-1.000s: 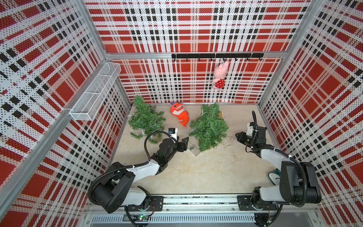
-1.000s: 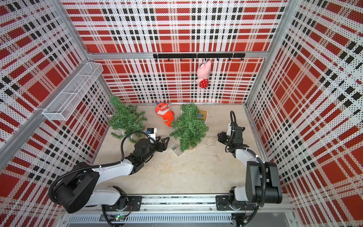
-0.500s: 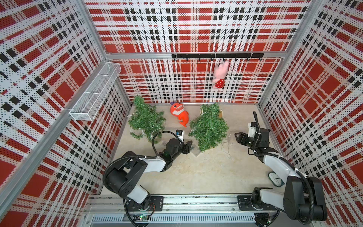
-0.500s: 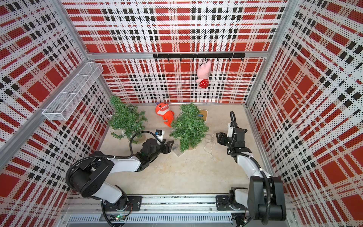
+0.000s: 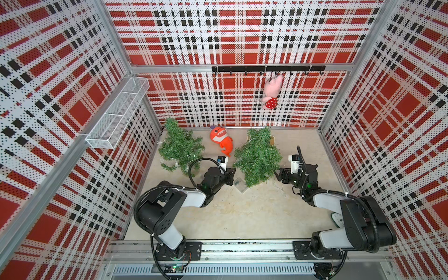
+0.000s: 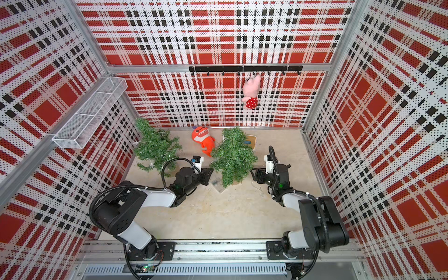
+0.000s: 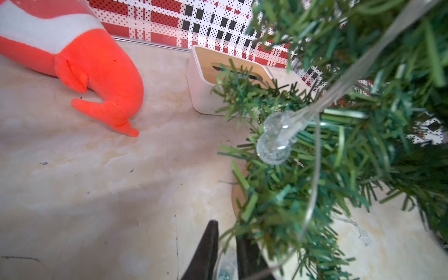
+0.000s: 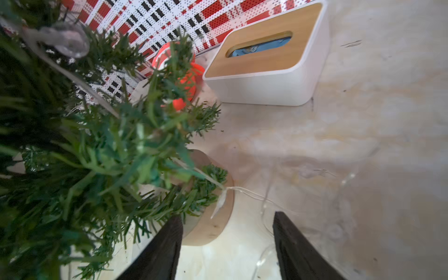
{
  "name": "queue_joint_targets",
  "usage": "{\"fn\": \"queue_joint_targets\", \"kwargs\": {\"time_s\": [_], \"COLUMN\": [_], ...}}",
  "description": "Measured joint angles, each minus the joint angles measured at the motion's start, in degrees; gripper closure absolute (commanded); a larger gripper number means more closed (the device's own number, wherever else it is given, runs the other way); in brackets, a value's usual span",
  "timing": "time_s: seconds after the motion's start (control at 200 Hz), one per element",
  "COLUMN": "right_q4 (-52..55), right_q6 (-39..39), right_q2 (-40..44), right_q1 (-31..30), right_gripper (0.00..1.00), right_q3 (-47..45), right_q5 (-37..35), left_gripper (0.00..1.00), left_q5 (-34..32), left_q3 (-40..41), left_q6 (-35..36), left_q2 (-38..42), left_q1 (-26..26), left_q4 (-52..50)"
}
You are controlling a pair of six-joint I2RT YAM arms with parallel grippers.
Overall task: Wrap string light around the christmas tree
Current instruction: Wrap the light string around the Christmas tree.
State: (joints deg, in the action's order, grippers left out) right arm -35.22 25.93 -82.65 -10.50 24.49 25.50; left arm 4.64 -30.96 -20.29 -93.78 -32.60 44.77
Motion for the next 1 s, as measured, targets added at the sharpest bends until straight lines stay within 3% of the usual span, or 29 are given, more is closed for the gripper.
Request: {"fn": "queue_joint_targets", "kwargs": {"time_s": [0.115, 0.571, 0.691, 0.892, 1.002], "right_q4": [-5.75, -23.21, -23.58, -24.65, -24.46], "right_q6": [0.79, 7.02, 7.82, 9.38, 9.73], "right_q2": [-4.85, -17.75, -18.93, -20.7, -20.63], "right_q1": [-2.05, -4.22, -4.46, -4.5, -4.35], "right_gripper": [0.36, 0.42, 0.52, 0.79, 0.85], "right_q3": [0.96, 5.92, 6.86, 7.56, 7.72], "right_q5": [-1.14, -8.5, -11.43, -15.08, -16.9], "left_gripper": [1.0, 1.0, 1.0, 1.0, 1.0], "left_q5": [0.98, 4.26, 4.59, 4.76, 5.01], "left_q3": [0.0, 1.27, 1.38, 1.36, 1.36], "left_q6": [-0.35, -2.01, -2.45, -2.8, -3.48], "left_q2": [0.07, 8.15, 9.97, 13.84, 16.28], "left_q1": [-0.02, -0.07, -0.07, 0.0, 0.72], "left_q4": [0.24, -0.24, -0.92, -3.76, -6.21]}}
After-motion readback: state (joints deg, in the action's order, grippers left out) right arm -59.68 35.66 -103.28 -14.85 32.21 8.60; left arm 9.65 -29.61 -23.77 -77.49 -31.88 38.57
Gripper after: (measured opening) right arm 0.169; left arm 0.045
